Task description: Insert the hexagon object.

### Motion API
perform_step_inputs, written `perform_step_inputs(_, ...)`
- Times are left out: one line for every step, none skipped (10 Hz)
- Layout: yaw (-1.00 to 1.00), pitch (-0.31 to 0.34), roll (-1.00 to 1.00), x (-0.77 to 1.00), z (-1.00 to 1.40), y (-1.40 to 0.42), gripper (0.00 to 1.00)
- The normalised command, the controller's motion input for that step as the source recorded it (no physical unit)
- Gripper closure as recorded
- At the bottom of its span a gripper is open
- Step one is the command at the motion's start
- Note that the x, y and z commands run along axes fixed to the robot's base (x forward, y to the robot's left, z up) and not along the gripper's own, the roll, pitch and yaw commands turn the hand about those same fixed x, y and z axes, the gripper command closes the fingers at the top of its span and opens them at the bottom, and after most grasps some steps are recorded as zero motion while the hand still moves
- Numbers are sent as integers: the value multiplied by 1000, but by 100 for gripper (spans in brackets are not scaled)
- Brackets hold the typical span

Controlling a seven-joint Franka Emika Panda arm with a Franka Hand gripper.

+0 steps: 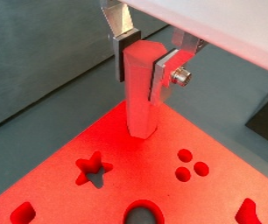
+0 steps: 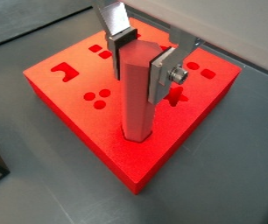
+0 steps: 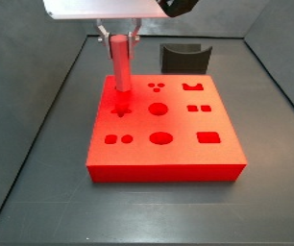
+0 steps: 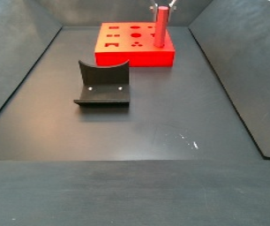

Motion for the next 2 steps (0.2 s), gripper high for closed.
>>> perform_step_inputs(-63, -27, 70, 0, -363, 0, 100)
perform_step_inputs(0, 0, 0, 0, 0, 0, 100)
